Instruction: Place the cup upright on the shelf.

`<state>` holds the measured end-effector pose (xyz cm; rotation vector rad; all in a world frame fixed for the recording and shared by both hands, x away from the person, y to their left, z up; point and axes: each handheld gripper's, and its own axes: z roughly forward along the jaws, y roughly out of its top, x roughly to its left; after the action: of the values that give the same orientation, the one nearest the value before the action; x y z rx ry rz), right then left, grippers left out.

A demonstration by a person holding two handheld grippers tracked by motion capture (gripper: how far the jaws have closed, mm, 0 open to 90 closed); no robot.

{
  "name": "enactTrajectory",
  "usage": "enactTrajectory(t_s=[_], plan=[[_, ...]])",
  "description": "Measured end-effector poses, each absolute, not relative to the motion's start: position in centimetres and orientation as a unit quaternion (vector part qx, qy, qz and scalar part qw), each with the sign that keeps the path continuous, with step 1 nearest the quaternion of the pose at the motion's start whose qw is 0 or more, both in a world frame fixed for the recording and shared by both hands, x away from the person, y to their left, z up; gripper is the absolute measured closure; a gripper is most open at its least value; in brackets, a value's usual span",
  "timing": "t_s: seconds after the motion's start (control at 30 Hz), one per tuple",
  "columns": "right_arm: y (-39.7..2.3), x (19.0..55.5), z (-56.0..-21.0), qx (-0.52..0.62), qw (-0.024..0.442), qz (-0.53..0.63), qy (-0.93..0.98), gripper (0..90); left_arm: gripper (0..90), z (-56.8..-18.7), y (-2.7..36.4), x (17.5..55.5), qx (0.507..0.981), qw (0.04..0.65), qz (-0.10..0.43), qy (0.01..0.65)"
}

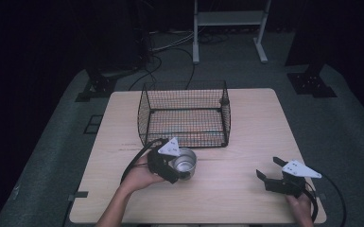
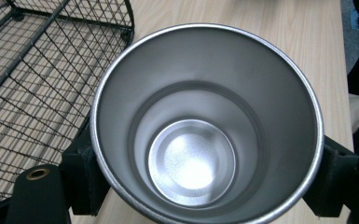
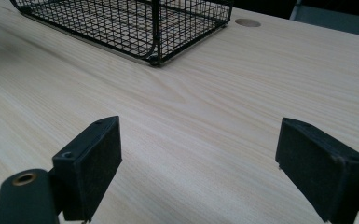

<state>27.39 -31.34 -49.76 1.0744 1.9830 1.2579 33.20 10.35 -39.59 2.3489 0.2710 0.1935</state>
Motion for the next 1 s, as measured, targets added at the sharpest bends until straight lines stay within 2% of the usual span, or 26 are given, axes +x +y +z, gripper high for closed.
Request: enactTrajectory(t_s=[1.0], plan=[[-31.4,27.4,-49.8,0.4,0.276,0.469,0.737,13.6,17.9,-34.3,9.8,36.4,0.921,0.37,0.076,0.096]])
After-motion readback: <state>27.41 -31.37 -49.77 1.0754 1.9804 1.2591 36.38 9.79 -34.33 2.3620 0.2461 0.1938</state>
